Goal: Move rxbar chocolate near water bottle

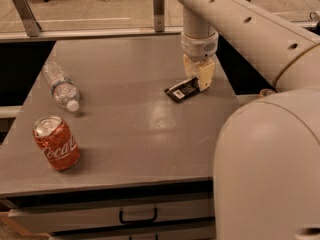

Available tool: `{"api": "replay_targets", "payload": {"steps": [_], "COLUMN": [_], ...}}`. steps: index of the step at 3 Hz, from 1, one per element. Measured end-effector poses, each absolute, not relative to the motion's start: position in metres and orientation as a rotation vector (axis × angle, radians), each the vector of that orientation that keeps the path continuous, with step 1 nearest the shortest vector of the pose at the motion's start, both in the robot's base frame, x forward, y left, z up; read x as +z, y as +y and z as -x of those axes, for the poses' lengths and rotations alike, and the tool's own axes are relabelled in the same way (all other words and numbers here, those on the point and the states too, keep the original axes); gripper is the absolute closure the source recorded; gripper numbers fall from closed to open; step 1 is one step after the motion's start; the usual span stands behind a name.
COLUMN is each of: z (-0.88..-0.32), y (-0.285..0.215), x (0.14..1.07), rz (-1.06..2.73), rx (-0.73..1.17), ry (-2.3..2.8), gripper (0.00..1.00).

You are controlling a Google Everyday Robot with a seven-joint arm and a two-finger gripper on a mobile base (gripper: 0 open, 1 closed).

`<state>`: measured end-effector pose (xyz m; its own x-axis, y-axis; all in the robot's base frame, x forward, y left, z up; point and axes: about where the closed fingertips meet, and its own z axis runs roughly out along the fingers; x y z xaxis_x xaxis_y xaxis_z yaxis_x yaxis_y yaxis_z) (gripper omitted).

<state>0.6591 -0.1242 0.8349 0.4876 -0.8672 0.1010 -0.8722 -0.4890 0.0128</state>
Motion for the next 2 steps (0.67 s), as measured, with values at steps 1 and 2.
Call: {"api": "replay_targets", "payload": {"steps": [1,2], "z": [-0.626,-0.583], "y": [-0.087,-0.008], "x": [0.878,0.938], "rz": [-2.769,-2.932], "rx": [0.039,-0.102], "ry": [-1.606,-1.640], "gripper": [1.00,1.00]}}
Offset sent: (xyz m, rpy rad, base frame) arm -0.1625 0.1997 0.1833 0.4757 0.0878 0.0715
